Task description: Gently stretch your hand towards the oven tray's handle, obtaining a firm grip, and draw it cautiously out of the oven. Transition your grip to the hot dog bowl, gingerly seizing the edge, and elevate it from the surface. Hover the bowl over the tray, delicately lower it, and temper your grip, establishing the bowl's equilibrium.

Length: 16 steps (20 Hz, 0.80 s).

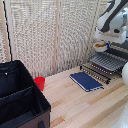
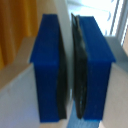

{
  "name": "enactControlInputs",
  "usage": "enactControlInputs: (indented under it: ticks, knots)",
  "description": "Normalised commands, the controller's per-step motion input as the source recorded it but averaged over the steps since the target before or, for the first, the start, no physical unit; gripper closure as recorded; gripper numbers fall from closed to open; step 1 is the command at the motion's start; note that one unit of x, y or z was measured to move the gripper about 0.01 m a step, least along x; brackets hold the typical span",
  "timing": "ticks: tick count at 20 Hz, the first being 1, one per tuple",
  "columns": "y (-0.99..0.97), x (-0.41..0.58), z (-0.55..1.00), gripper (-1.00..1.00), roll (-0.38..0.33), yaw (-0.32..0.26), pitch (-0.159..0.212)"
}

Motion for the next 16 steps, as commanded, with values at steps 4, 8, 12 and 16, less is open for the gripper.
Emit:
enactControlInputs:
  ticks: [4,8,12,16]
  knots:
    - [-0.34,-0.050,-0.34,1.00,-0.029,-0.156,0.034]
    - [-0.25,0.000,-0.20,1.00,-0.015,-0.113,0.029]
    - [-0.14,0.000,-0.05,1.00,0.000,-0.054,0.000]
    - [-0.03,0.000,0.02,-1.00,0.000,-0.030,0.000]
